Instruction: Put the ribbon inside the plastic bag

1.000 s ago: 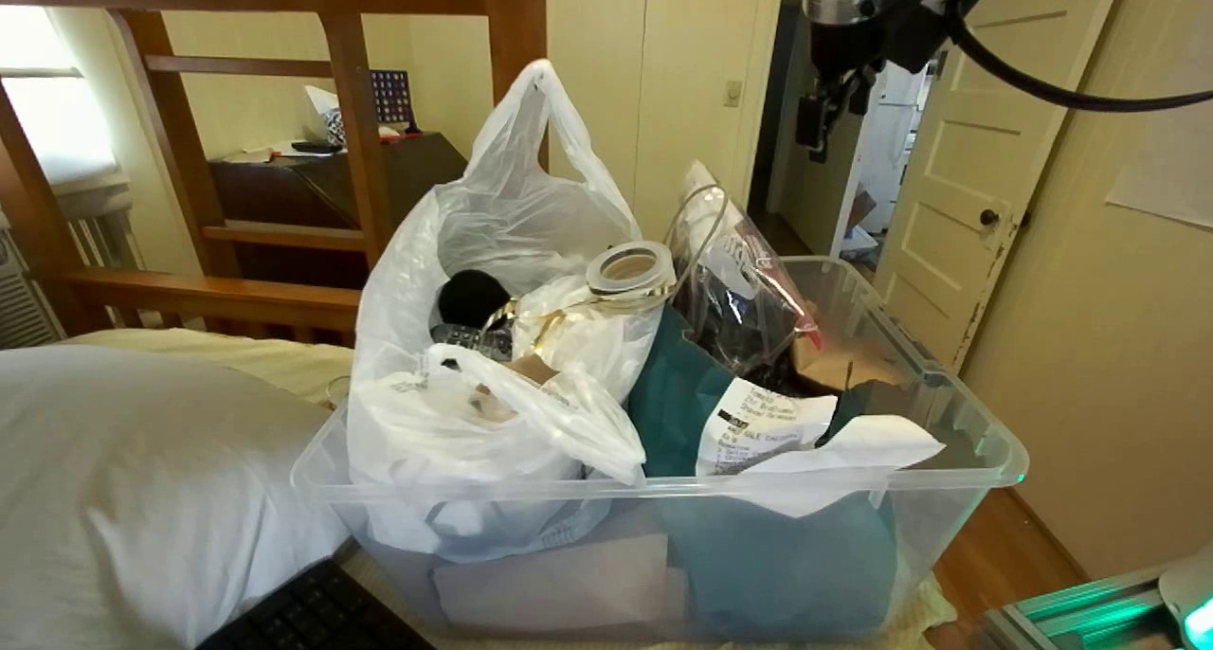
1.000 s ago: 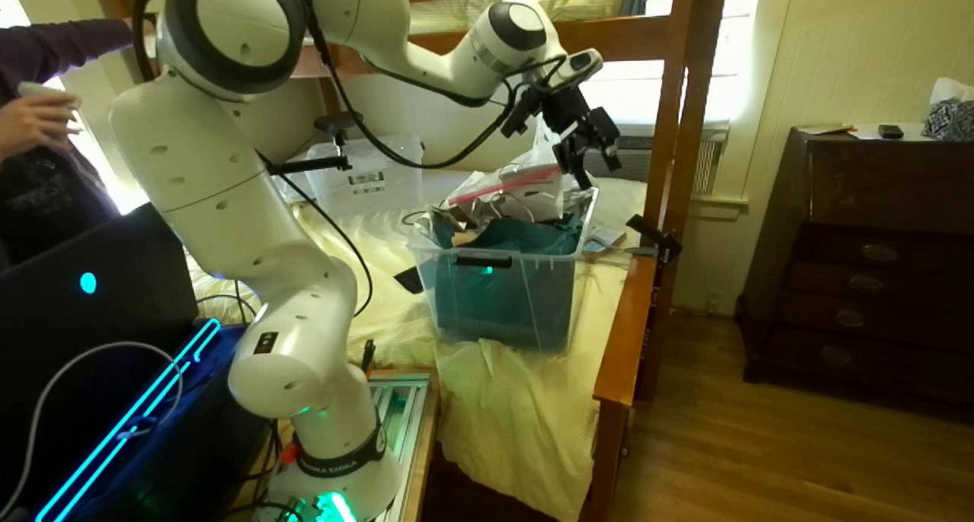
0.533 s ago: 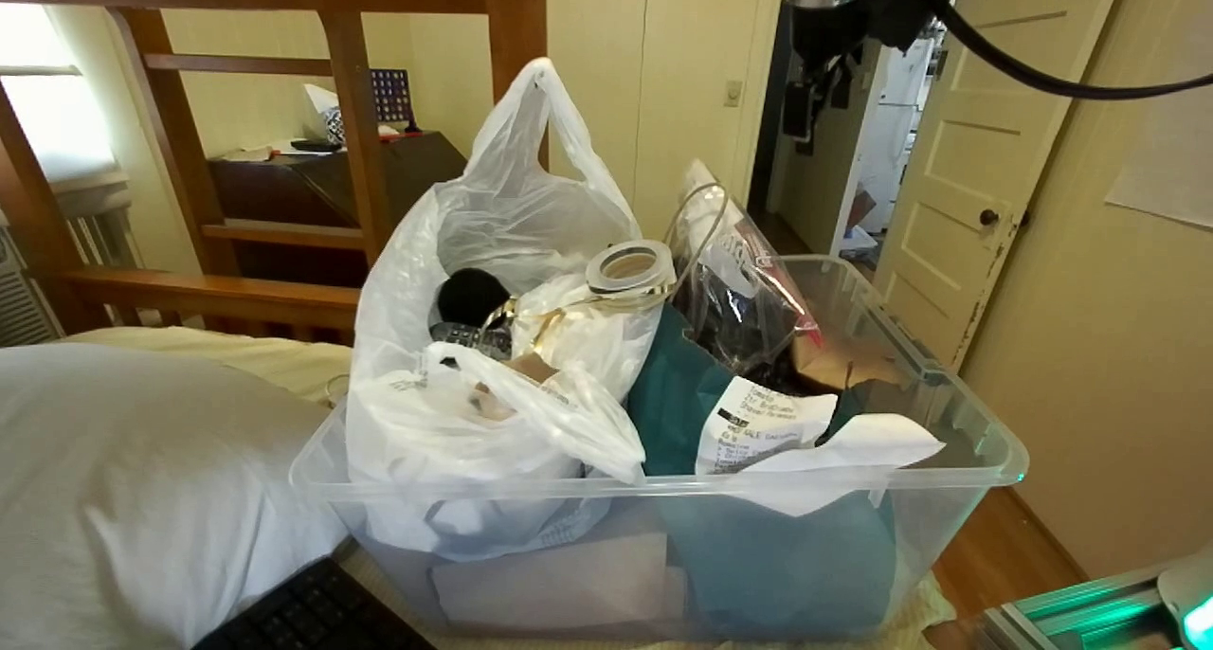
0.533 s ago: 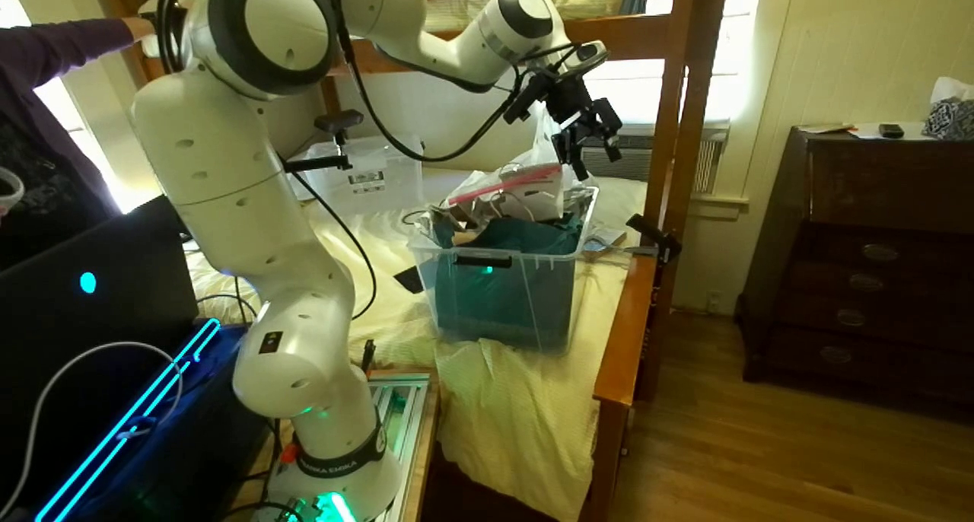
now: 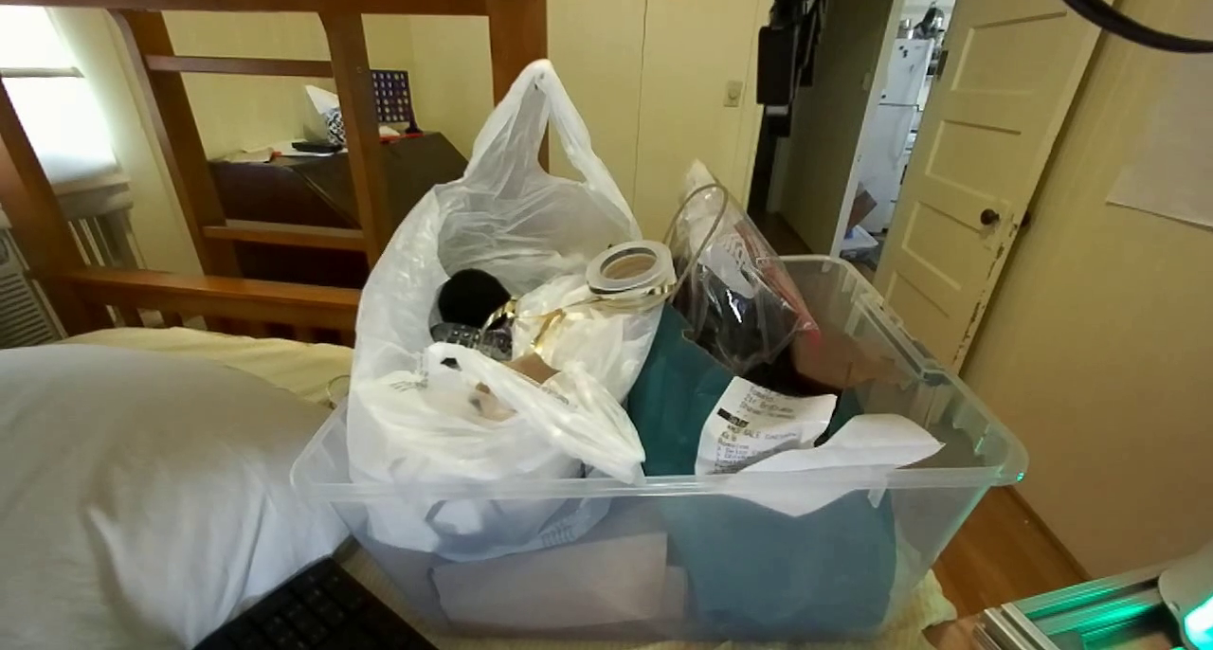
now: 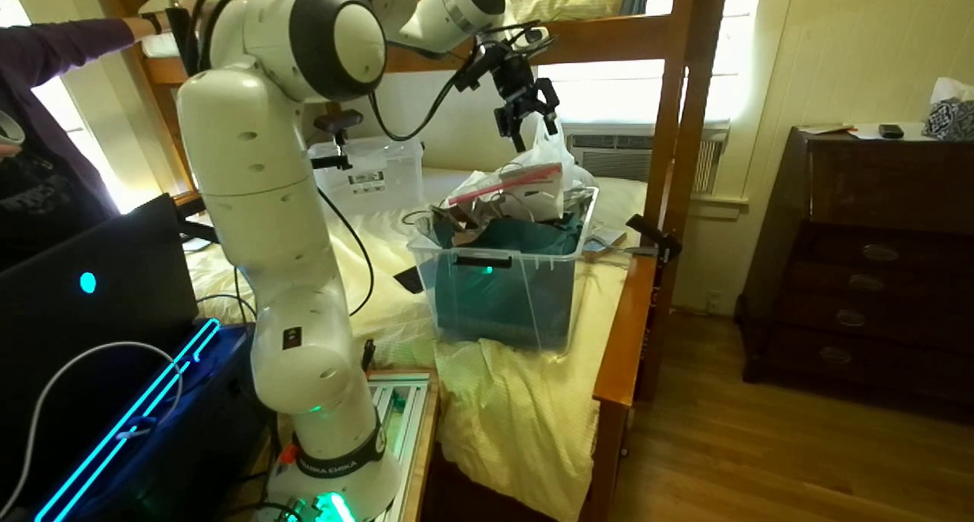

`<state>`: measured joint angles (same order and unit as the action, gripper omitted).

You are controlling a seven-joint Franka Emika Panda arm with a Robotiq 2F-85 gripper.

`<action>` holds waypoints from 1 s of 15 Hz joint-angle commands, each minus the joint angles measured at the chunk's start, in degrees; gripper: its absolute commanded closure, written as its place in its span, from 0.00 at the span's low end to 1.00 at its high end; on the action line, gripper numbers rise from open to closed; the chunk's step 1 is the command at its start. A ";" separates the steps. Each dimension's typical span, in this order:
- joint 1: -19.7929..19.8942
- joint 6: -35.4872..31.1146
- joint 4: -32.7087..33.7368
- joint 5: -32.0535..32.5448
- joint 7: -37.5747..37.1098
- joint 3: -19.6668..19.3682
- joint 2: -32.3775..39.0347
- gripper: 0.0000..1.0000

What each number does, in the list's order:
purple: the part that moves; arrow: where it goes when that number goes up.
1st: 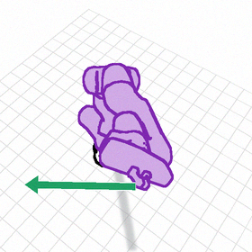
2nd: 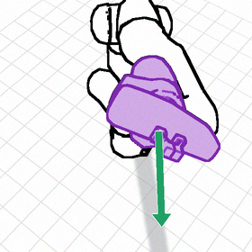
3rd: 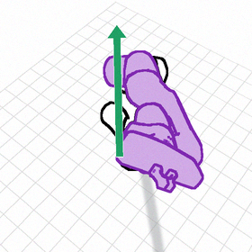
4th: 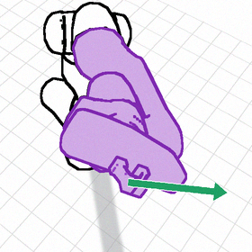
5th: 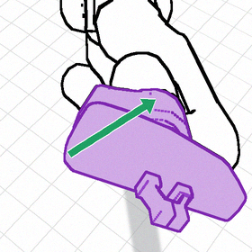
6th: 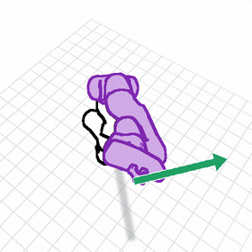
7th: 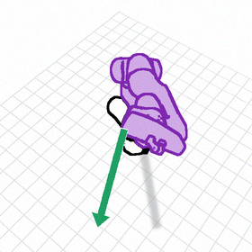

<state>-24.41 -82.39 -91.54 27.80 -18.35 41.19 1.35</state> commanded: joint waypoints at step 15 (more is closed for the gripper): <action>-18.90 -11.70 15.46 -5.76 10.56 -10.50 19.61 0.00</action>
<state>-40.16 -96.57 -77.58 26.12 -10.31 33.87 20.47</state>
